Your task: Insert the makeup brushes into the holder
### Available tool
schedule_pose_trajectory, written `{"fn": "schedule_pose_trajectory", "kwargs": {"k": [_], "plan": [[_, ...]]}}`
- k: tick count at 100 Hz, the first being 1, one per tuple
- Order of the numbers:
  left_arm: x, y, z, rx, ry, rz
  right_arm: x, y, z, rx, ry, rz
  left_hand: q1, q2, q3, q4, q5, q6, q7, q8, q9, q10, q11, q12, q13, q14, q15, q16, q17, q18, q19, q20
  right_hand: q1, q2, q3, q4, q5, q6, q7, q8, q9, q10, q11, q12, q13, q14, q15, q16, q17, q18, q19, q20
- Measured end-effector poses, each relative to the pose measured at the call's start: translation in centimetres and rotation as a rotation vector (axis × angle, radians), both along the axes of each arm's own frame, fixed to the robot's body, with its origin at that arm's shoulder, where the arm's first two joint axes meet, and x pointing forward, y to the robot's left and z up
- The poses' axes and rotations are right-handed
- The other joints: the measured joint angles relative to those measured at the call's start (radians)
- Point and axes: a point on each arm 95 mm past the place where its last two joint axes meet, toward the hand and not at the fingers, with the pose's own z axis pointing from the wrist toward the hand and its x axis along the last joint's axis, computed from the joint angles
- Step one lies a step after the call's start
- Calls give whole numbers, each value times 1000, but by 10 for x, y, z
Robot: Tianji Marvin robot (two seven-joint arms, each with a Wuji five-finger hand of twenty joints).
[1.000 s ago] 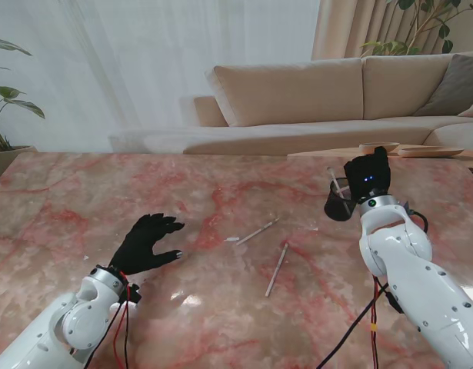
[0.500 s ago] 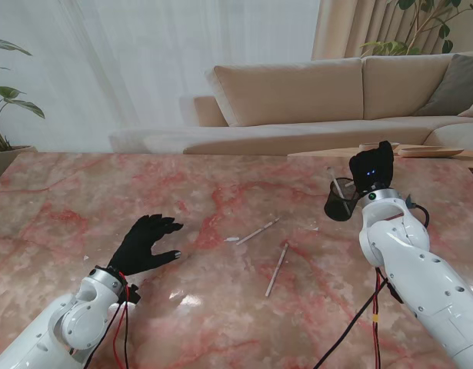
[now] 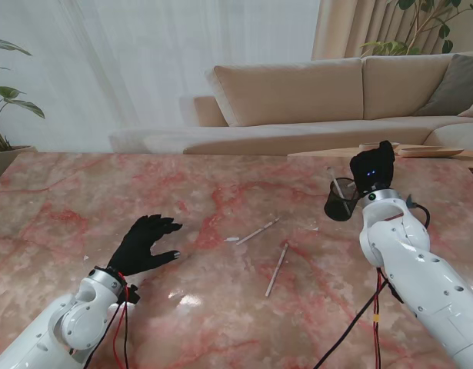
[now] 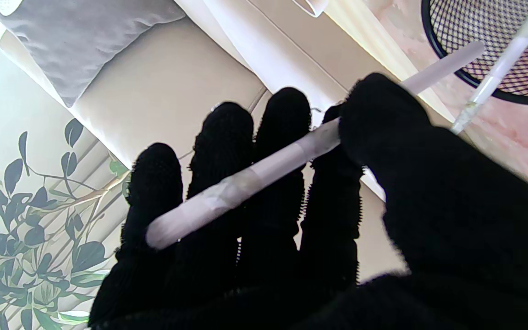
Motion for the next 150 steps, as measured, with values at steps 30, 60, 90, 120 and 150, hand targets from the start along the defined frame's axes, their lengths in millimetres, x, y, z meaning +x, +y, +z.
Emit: {"fn": "schedule_pose_trajectory", "kwargs": {"k": [30,60,90,120,150], "plan": [[0,0,0,-1,-1,0,4,0,-4,-25,14,6,0,0,0,0,0,0,0,0,0,0,0,0,0,0,0,0,0,0,0,-8,0,0,-1,0,0,0,3,-13,0,0,0,-8,0,0,2,0,0,0,11,0],[1,1,-1,1,3,0,16,4,-19,-60,69,22,0,0,0,0,0,0,0,0,0,0,0,0,0,0,0,0,0,0,-2,-8,0,0,-1,0,0,0,4,-16,0,0,0,-9,0,0,2,0,0,0,11,0],[1,2,-2,3,14,4,22,7,-34,-29,122,14,0,0,0,0,0,0,0,0,0,0,0,0,0,0,0,0,0,0,-8,-9,0,1,-1,0,-1,0,4,-26,0,-2,0,-9,-1,0,-3,0,-4,-2,11,0],[1,2,-1,4,14,3,20,5,-40,-2,167,12,0,0,0,0,0,0,0,0,0,0,0,0,0,0,0,0,1,0,-9,-11,-44,116,-69,9,-106,17,28,-162,-145,-2,-54,-112,-92,-14,-195,-74,-80,-5,-55,-11],[1,3,-1,8,11,5,15,6,-37,21,225,1,0,0,0,0,0,0,0,0,0,0,0,0,0,0,0,0,1,0,-9,-20,-172,194,-156,125,-210,150,-369,-72,-397,16,-142,-288,-280,-15,-433,-166,-196,-5,-185,-25]]}}
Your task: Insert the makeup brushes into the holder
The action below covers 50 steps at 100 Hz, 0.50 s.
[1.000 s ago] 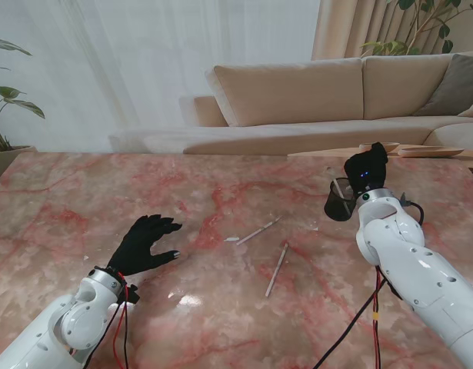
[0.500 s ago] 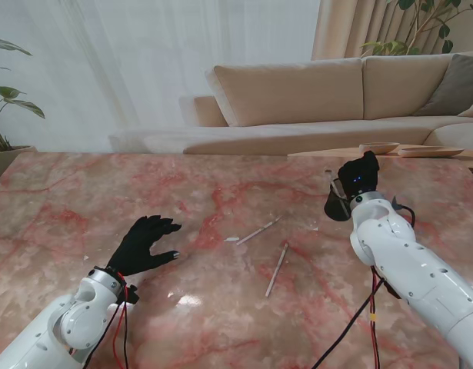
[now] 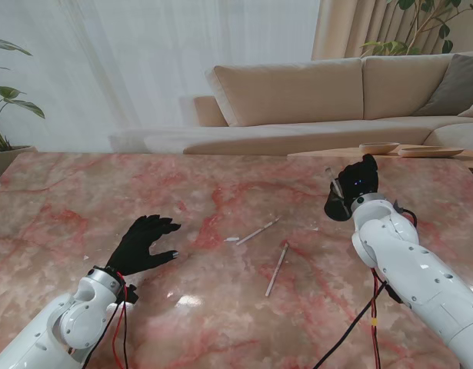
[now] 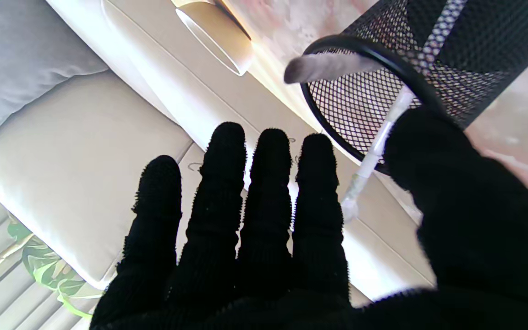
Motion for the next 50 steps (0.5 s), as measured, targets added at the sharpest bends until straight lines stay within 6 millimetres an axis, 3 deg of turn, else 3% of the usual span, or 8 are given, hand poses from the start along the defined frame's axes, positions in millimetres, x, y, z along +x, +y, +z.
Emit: {"fn": "schedule_pose_trajectory", "kwargs": {"k": [11,19,31,50], "plan": [[0,0,0,1,-1,-1,-1,-1,1,6,-7,3,0,0,0,0,0,0,0,0,0,0,0,0,0,0,0,0,0,0,0,0,-25,66,-128,9,-71,33,-57,0,-89,3,-19,-30,-91,2,-77,-49,-52,0,-69,-25],[0,0,1,1,-2,-1,-3,-3,4,19,-20,-1,0,0,0,0,0,0,0,0,0,0,0,0,0,0,0,0,0,0,0,0,-63,99,-196,51,-123,51,-84,-2,-161,5,-35,-54,-161,7,-139,-88,-103,0,-139,-62],[0,-1,2,2,-1,-5,-9,-4,11,35,-44,0,0,0,0,0,0,0,0,0,0,0,0,0,0,0,0,0,0,0,0,0,-109,122,-217,51,-162,66,-112,-14,-216,7,-65,-80,-224,7,-204,-113,-149,0,-220,-110],[0,-1,4,7,-4,-8,-27,4,30,51,-96,26,0,0,0,0,0,0,0,0,0,0,0,0,0,0,0,0,0,0,0,0,-113,128,-217,51,-162,66,-120,-14,-219,8,-63,-92,-214,7,-201,-113,-121,1,-238,-112]]}}
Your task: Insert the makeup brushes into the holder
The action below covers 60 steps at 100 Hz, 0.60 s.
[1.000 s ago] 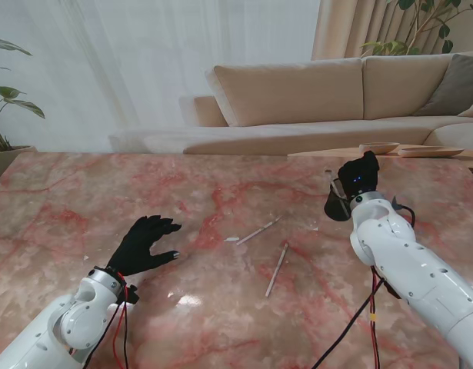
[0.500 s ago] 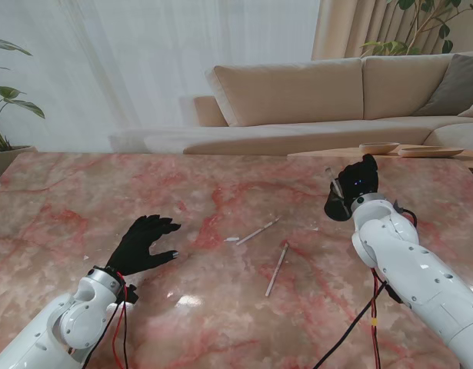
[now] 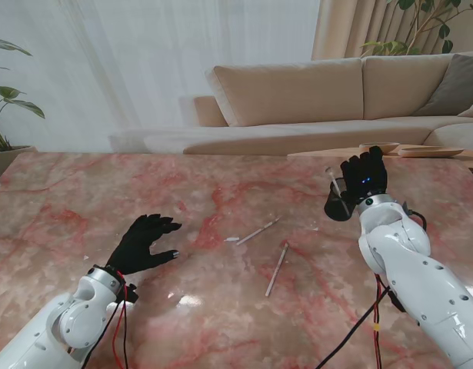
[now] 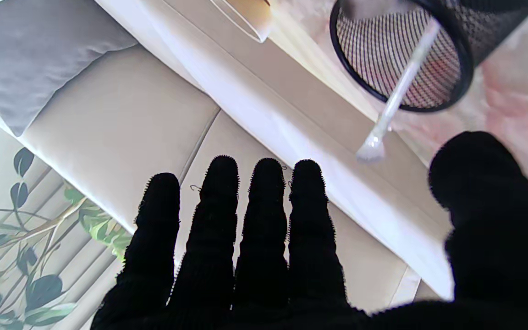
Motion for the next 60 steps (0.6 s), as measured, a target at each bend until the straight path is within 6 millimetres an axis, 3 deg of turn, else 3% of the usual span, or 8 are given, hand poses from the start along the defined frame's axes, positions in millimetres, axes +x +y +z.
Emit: {"fn": "schedule_pose_trajectory", "kwargs": {"k": [32,60], "plan": [[-1,-3,6,14,-10,-15,-33,20,14,85,-89,102,0,0,0,0,0,0,0,0,0,0,0,0,0,0,0,0,0,0,0,0,1,0,0,0,1,0,0,0,19,0,-5,0,32,0,-7,-15,32,0,0,0],[-5,-6,14,28,-21,-29,-64,34,5,198,-86,195,0,0,0,0,0,0,0,0,0,0,0,0,0,0,0,0,0,0,0,0,23,-17,0,1,10,0,0,0,40,0,-4,0,42,0,1,-15,43,2,0,0]]}}
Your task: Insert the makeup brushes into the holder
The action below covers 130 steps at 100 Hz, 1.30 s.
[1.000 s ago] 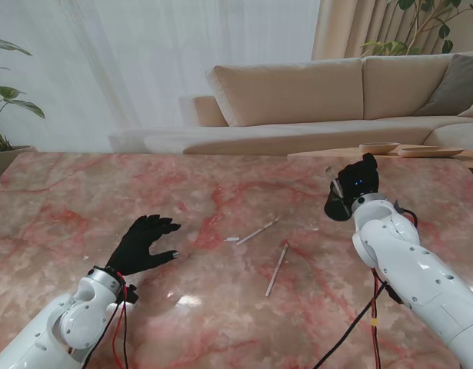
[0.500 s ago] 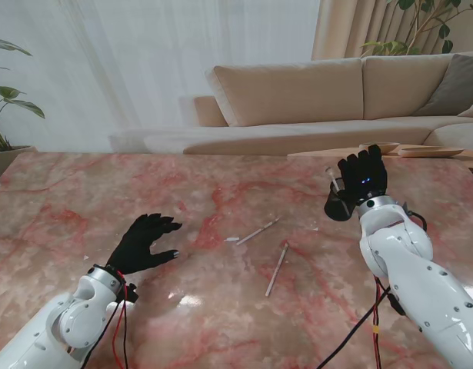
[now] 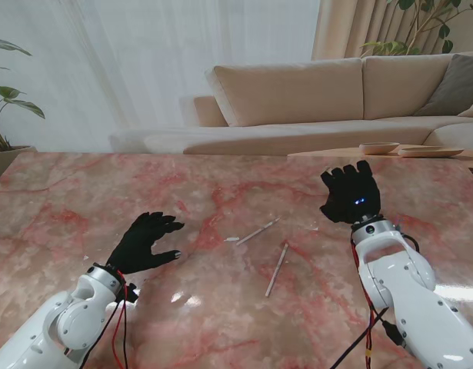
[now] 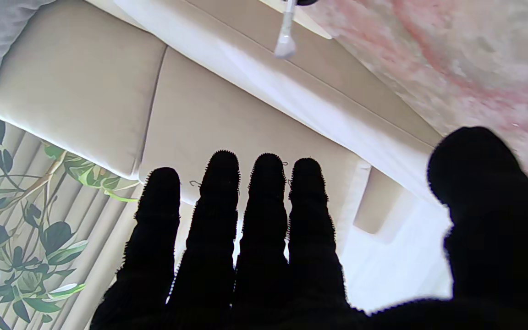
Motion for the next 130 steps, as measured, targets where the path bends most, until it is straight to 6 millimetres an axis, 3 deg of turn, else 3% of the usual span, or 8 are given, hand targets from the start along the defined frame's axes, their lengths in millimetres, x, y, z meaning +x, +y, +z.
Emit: {"fn": "schedule_pose_trajectory", "kwargs": {"k": [19,32,40,48,73,103,130], "plan": [[-2,-3,4,8,-4,-10,-19,13,-16,111,69,92,0,0,0,0,0,0,0,0,0,0,0,0,0,0,0,0,0,0,0,0,15,-25,-1,0,0,0,0,0,0,0,0,0,1,0,0,0,-39,2,-23,0],[-2,-6,5,15,1,-19,-28,25,-28,127,111,176,0,0,0,0,0,0,0,0,0,0,0,0,0,0,0,0,0,0,0,0,105,-59,6,0,0,-4,1,-1,-3,-2,-1,17,-69,0,29,18,-127,-17,-94,0],[-2,-7,6,17,1,-22,-32,29,-35,159,148,237,0,0,0,0,0,0,0,0,0,0,0,0,0,0,0,0,0,0,0,0,135,-123,172,0,1,-9,8,12,-40,-4,10,52,-141,-3,71,39,-169,-36,-116,0],[-2,-8,8,18,-2,-25,-35,32,-43,185,196,302,0,0,0,0,0,0,0,0,0,0,0,0,0,0,0,0,0,0,0,0,136,-191,346,0,11,-58,33,41,-103,-6,23,79,-222,-16,109,58,-211,-60,-129,0],[-3,-11,9,20,-3,-32,-37,34,-63,203,327,423,0,0,0,0,0,0,0,0,0,0,0,0,0,0,0,0,0,0,0,0,223,-209,507,0,65,-200,104,166,-260,-9,66,126,-379,-35,187,64,-297,-88,-131,-11],[-3,-13,9,20,1,-36,-27,43,-112,215,465,443,0,0,0,0,0,0,0,0,0,0,0,0,0,0,0,0,0,0,0,0,212,-211,472,0,73,-244,119,191,-287,-13,91,135,-398,-42,219,65,-305,-91,-128,-11],[-4,-11,10,21,1,-33,-16,47,-131,200,517,449,0,0,0,0,0,0,0,0,0,0,0,0,0,0,0,0,0,0,0,0,180,-214,392,-17,65,-284,127,220,-296,-17,103,136,-409,-42,237,75,-306,-97,-120,-11]]}}
